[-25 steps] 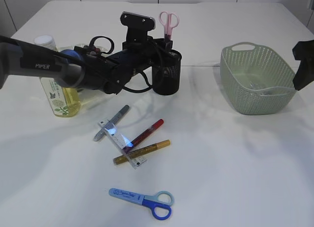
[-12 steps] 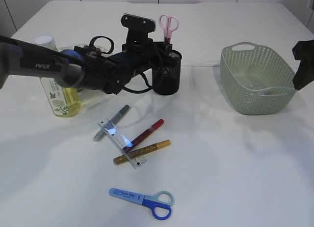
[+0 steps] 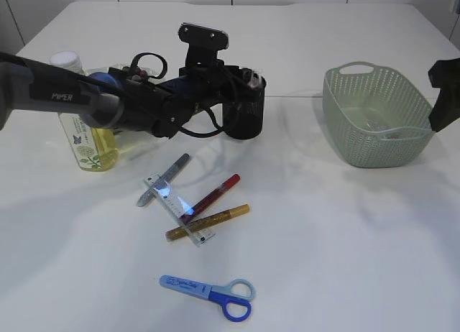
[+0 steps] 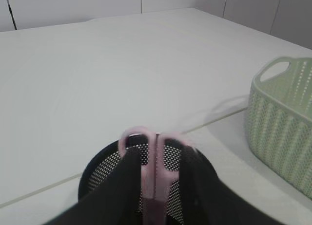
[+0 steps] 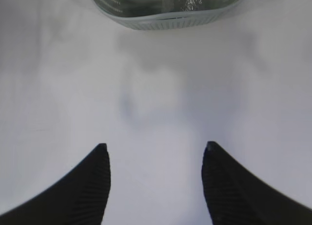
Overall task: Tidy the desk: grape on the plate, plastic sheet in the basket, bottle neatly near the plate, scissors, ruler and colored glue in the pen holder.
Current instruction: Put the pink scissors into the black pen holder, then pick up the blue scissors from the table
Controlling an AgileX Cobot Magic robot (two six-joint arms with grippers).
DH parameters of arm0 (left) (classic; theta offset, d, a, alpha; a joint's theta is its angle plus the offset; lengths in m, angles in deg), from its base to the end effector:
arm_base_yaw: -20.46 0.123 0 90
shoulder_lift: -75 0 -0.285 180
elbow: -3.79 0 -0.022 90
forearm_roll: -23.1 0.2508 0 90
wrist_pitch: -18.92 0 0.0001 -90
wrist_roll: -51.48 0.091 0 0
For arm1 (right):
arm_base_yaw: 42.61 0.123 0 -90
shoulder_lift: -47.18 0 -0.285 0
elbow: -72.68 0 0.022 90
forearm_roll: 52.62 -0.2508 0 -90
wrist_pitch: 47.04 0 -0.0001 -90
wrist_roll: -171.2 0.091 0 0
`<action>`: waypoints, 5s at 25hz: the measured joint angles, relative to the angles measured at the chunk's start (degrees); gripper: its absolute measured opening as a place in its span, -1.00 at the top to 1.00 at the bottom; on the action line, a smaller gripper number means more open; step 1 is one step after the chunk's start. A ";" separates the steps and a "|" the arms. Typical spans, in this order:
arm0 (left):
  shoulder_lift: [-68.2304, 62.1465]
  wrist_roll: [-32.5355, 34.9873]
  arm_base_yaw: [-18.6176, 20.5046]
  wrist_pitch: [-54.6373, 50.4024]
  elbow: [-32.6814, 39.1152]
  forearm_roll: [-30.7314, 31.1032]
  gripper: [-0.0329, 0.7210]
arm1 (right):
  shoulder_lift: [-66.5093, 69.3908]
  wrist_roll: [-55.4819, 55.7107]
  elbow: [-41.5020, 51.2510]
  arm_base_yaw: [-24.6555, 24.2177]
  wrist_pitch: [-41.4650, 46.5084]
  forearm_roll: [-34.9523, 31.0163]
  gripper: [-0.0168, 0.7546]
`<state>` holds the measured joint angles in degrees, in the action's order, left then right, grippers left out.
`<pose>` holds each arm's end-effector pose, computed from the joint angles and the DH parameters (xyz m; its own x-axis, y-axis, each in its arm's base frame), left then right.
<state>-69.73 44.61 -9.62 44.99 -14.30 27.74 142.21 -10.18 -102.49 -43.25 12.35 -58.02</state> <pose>0.4626 -0.2716 0.1387 -0.1847 0.0526 -0.9814 0.5230 0.8507 -0.0529 0.3081 0.0039 0.3008 -0.9345 0.0344 -0.3542 0.0047 0.9964 0.0842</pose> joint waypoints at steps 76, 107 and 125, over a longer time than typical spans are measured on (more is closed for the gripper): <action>42.43 47.18 -9.03 -87.12 22.26 -9.20 0.27 | 0.00 -0.50 0.00 0.00 10.53 -6.87 -0.26; 34.62 55.27 -11.85 -57.65 39.97 -11.83 0.14 | 0.00 -2.89 0.00 0.00 10.53 -7.13 -0.26; 27.81 70.97 -11.53 -67.28 30.95 -16.91 0.14 | 0.00 -3.11 0.00 0.00 10.53 -7.22 -0.26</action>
<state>-41.92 115.58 -21.15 -22.29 16.65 10.83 142.21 -13.29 -102.49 -43.25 22.87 -65.24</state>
